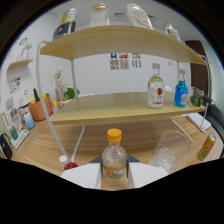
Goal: Make me a cup of Vodka Sunrise.
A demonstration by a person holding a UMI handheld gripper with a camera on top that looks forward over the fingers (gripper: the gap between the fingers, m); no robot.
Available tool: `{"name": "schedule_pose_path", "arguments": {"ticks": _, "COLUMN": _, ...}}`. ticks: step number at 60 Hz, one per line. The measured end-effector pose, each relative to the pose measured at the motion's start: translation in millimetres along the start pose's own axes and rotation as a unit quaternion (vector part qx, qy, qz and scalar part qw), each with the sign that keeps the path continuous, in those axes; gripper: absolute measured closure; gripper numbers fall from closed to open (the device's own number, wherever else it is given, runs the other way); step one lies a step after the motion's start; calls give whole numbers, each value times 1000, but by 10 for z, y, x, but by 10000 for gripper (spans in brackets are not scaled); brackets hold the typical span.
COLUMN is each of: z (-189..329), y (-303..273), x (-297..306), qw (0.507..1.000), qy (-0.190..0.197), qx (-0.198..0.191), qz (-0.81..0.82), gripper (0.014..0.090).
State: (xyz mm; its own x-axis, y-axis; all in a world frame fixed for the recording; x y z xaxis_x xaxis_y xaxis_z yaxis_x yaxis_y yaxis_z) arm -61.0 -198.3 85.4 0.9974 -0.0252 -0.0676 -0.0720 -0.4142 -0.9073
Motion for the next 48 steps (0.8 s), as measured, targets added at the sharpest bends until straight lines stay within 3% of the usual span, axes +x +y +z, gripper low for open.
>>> {"name": "schedule_pose_path", "arguments": {"ticks": 25, "z": 337, "y": 590, "x": -4, "qw": 996, "qy": 25, "qx": -87, "qz": -17, "gripper": 693}}
{"name": "schedule_pose_path", "arguments": {"ticks": 48, "z": 264, "y": 690, "x": 4, "qw": 995, "qy": 22, "qx": -93, "qz": -36, "gripper": 680}}
